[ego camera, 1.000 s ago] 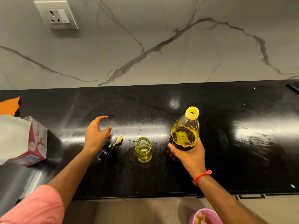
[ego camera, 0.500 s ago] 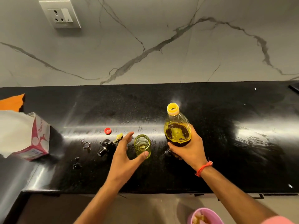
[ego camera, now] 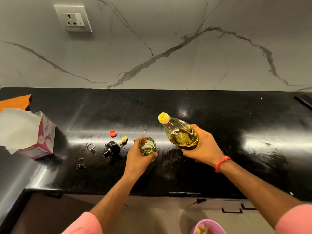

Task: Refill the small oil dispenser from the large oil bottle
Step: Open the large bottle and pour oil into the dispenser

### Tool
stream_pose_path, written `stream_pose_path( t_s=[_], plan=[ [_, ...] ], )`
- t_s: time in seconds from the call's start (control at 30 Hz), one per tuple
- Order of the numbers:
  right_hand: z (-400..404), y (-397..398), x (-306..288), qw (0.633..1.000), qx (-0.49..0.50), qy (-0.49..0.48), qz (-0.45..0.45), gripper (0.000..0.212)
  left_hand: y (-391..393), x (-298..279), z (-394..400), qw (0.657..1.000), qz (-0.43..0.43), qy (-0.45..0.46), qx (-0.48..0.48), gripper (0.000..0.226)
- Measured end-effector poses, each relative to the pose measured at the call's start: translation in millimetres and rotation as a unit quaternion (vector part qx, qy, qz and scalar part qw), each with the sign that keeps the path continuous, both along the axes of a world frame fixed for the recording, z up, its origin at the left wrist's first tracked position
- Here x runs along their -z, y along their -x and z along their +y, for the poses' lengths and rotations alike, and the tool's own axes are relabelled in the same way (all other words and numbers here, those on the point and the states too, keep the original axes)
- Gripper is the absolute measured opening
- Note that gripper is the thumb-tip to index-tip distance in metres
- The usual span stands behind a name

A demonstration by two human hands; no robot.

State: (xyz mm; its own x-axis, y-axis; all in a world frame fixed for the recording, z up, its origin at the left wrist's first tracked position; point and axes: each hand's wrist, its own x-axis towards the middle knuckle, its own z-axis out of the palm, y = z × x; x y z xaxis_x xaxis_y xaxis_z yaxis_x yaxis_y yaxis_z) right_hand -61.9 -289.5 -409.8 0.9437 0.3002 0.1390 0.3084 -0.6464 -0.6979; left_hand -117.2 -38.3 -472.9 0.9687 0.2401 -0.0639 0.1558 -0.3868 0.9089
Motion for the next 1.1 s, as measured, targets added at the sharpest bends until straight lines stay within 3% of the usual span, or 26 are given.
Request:
stream_pose_path(
  t_s=[0.4,1.1],
  plan=[
    [-8.0,-12.7,-21.5,0.977,-0.033,0.208,0.021,0.072,-2.8,4.2,-0.6,1.000,0.003,-0.007,0.002,0.062],
    [2.1,-17.1,-43.5,0.927,-0.062,0.369,-0.007,0.066,1.9,-4.0,1.1,1.000,-0.004,0.000,0.013,0.060]
  ],
)
